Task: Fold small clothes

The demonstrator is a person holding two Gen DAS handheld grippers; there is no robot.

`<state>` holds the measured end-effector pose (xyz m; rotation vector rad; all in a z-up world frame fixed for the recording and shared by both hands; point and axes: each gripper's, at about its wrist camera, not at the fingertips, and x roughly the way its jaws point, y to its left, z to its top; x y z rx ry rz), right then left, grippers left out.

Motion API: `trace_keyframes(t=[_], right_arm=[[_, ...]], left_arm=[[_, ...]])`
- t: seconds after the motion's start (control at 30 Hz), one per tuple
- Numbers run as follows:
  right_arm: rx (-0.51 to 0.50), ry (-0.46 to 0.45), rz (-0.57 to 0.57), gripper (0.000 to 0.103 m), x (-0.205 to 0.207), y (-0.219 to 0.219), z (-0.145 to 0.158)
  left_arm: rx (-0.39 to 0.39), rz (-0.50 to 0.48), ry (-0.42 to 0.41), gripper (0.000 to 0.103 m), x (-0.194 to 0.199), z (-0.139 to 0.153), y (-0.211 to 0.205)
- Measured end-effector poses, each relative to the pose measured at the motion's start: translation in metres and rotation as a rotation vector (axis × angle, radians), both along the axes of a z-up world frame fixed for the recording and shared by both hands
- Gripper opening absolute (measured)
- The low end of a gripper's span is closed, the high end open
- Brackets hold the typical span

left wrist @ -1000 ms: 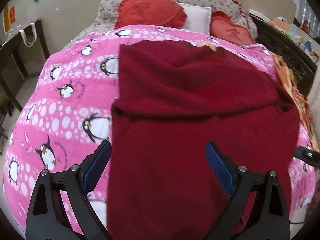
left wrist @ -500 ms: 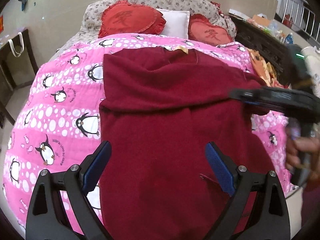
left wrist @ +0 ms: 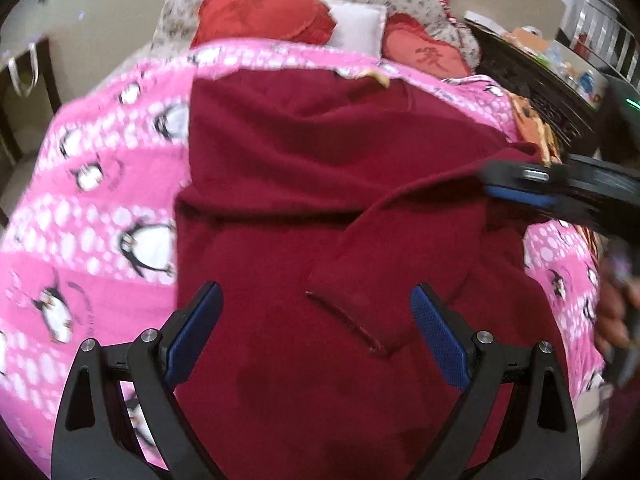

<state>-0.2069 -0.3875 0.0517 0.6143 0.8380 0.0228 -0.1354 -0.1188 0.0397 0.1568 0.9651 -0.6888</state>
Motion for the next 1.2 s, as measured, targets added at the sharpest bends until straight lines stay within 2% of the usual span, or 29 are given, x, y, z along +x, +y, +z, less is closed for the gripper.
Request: trace_keyframes(t=[0.17,0.2,0.23,0.27,0.33,0.37,0.4,0.53,0.63,0.7,0.77,0.9,0.97,1.03,1.13,1.2], right_arm=[[0.026,-0.007,-0.047,0.044,-0.044,-0.015,0.003],[0.035,0.000,-0.058,0.044,-0.053,-0.018,0.001],[0.037,0.004,-0.065,0.044,-0.058,-0.020,0.000],[0.037,0.005,-0.075,0.044,-0.065,-0.021,-0.001],[0.032,0.001,-0.101,0.044,-0.079,-0.024,-0.002],[0.023,-0.004,-0.120,0.044,-0.087,-0.026,-0.001],[0.016,-0.011,-0.135,0.044,-0.095,-0.028,0.000],[0.022,-0.030,-0.190,0.046,-0.119,-0.042,0.000],[0.051,-0.023,-0.233,0.046,-0.131,-0.056,-0.006],[0.072,-0.033,-0.251,0.046,-0.136,-0.063,-0.006],[0.097,-0.066,-0.264,0.046,-0.139,-0.067,-0.003],[0.097,-0.098,-0.273,0.046,-0.133,-0.070,0.009],[0.075,-0.105,-0.271,0.046,-0.127,-0.072,0.016],[0.059,-0.109,-0.278,0.046,-0.119,-0.076,0.021],[0.051,-0.116,-0.289,0.046,-0.105,-0.083,0.026],[0.036,-0.105,-0.291,0.046,-0.095,-0.085,0.025]], left_arm=[[0.023,0.018,0.004,0.094,0.008,-0.020,-0.029],[0.017,0.008,0.014,0.088,0.009,-0.023,-0.034],[0.008,0.000,0.021,0.081,0.010,-0.026,-0.039],[0.011,-0.016,0.050,0.062,0.009,-0.032,-0.045],[0.032,-0.026,0.056,0.041,0.006,-0.034,-0.051],[0.048,-0.039,0.035,0.015,0.002,-0.030,-0.053],[0.062,-0.055,0.026,0.011,0.000,-0.026,-0.054],[0.018,-0.138,-0.024,0.008,-0.004,0.024,-0.056],[-0.039,-0.216,-0.123,0.008,-0.007,0.092,-0.065],[-0.074,-0.244,-0.158,0.008,-0.004,0.127,-0.071],[-0.100,-0.255,-0.190,0.008,0.005,0.165,-0.080],[-0.128,-0.252,-0.225,0.008,0.026,0.217,-0.089],[-0.122,-0.218,-0.266,0.008,0.037,0.230,-0.085],[-0.111,-0.184,-0.274,0.008,0.049,0.229,-0.076],[-0.080,-0.109,-0.239,0.008,0.077,0.203,-0.055],[-0.019,-0.036,-0.216,0.008,0.097,0.166,-0.039]])
